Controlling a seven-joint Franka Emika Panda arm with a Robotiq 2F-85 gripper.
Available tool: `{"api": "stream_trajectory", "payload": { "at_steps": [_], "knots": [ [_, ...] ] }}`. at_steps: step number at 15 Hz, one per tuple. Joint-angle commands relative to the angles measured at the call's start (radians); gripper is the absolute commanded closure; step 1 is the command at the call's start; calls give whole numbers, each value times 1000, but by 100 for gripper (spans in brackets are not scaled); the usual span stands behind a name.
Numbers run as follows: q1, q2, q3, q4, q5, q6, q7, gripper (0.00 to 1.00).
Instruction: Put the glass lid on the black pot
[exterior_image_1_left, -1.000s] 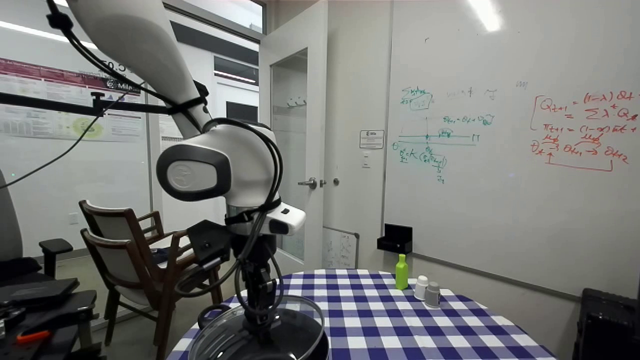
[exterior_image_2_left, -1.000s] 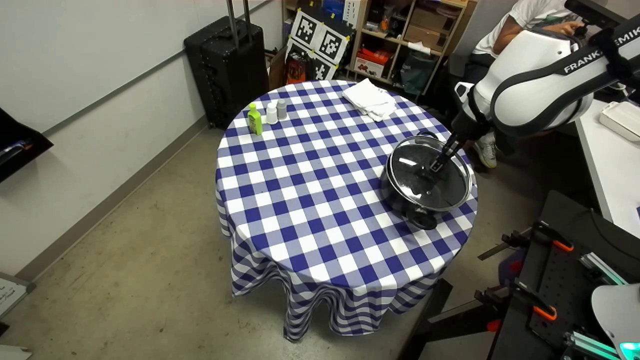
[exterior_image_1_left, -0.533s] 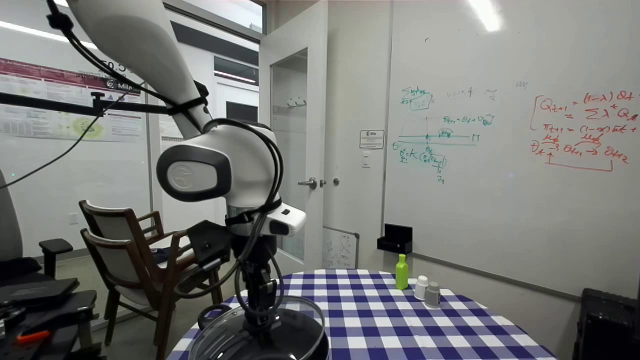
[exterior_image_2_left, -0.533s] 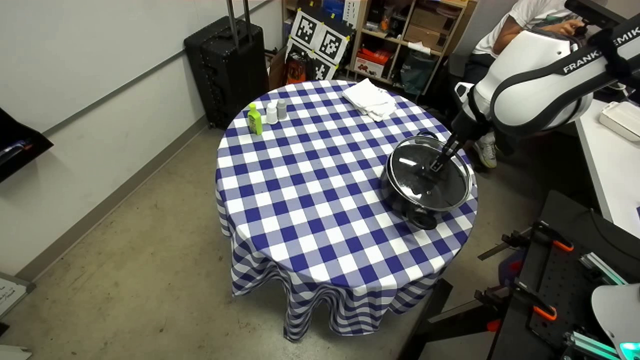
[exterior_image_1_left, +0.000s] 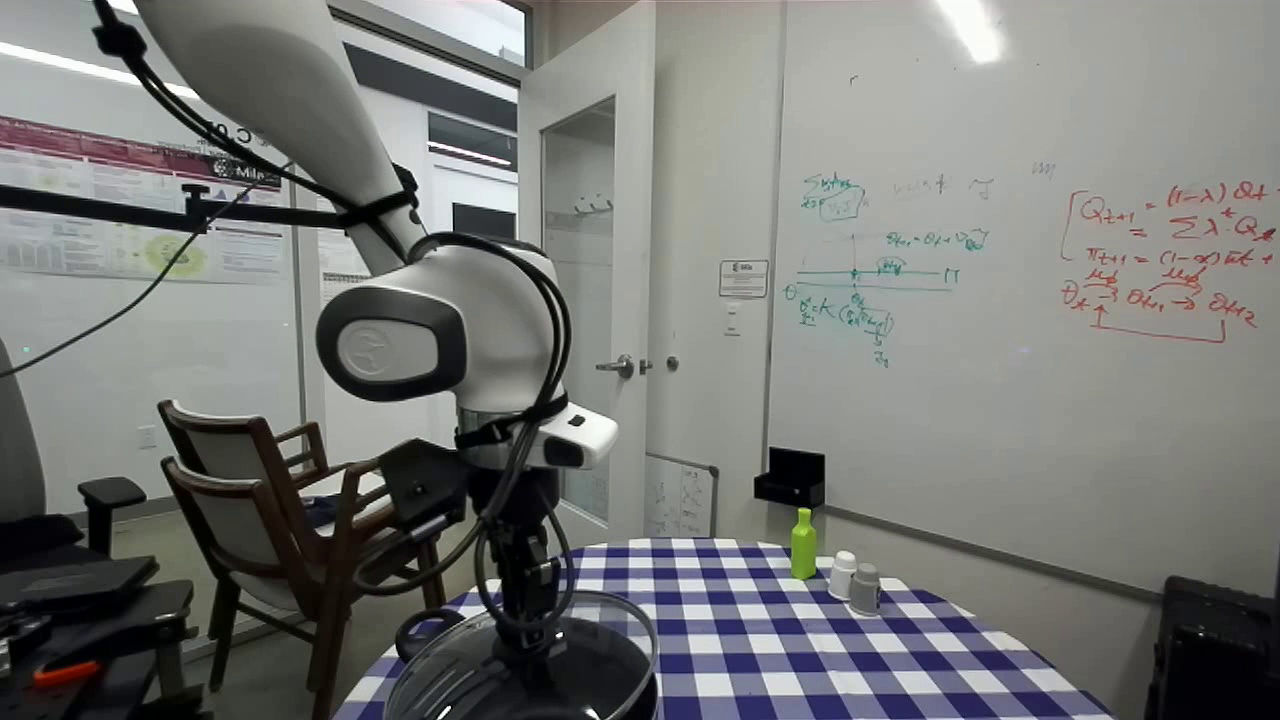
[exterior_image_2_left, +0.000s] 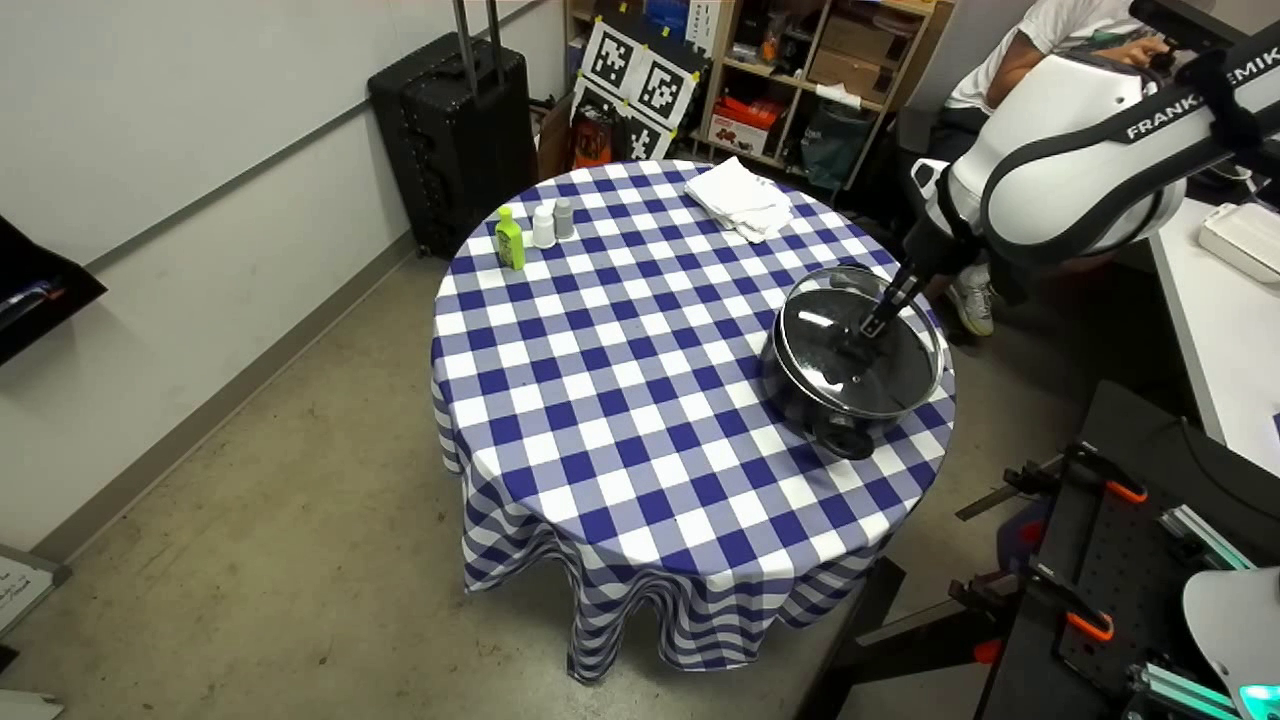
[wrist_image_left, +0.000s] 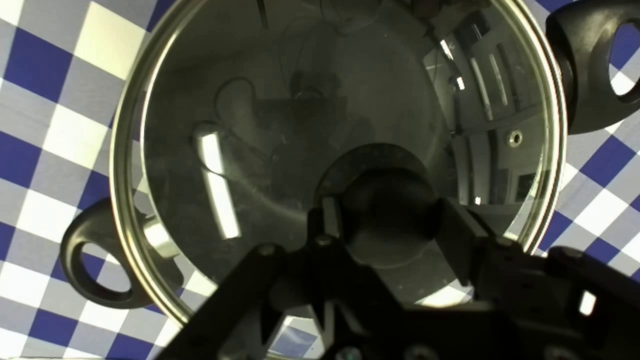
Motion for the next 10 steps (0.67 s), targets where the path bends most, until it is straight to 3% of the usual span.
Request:
{"api": "stream_trajectory", "payload": {
  "at_steps": [1,10],
  "knots": [
    [-8,-14,5,16,4,-17,-23,75],
    [1,7,7,27,0,-16,-12,75]
  ]
}}
